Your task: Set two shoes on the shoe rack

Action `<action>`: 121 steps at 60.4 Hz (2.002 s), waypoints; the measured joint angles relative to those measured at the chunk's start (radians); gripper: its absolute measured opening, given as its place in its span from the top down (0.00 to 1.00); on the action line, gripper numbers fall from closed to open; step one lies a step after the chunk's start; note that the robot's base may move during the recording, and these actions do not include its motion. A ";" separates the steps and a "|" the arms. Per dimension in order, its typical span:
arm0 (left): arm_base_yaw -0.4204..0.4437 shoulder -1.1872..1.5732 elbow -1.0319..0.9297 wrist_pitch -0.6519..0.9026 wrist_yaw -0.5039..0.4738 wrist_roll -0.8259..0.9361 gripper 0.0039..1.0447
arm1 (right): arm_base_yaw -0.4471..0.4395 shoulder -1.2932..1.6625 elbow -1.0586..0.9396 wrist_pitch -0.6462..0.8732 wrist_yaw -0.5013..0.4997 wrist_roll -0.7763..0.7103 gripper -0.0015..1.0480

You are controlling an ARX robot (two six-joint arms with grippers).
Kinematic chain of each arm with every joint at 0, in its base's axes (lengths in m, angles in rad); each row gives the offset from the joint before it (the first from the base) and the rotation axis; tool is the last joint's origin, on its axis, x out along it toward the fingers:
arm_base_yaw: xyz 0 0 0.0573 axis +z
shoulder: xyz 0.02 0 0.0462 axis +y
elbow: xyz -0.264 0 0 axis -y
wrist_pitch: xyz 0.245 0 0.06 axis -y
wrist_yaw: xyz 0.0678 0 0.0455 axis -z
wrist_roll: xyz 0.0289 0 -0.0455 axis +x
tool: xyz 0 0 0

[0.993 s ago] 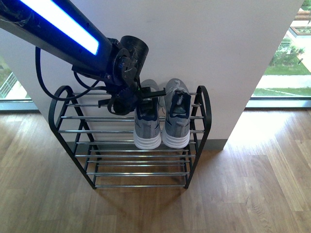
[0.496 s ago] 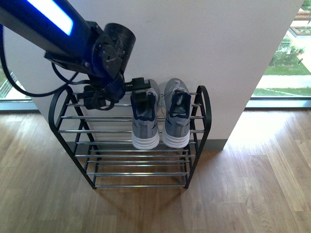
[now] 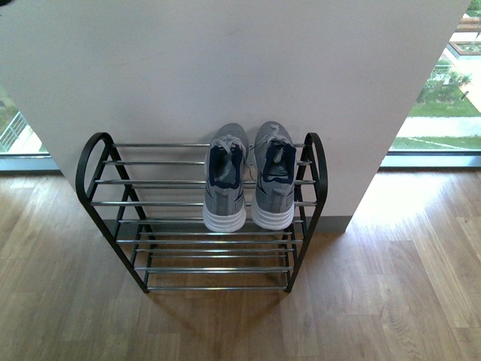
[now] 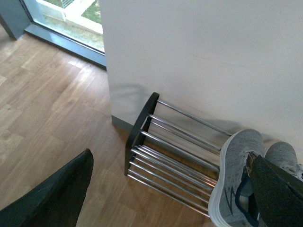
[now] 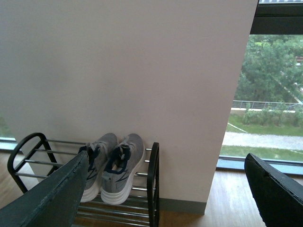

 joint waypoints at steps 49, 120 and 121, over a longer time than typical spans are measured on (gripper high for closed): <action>0.205 -0.685 -0.562 0.391 0.396 0.349 0.40 | 0.000 0.000 0.000 0.000 0.000 0.000 0.09; 0.210 -1.163 -0.782 0.191 0.407 0.459 0.99 | 0.000 0.000 0.000 0.000 0.000 0.000 0.09; 0.210 -1.170 -0.782 0.183 0.407 0.459 0.99 | 0.000 0.000 0.000 0.000 0.000 0.000 0.09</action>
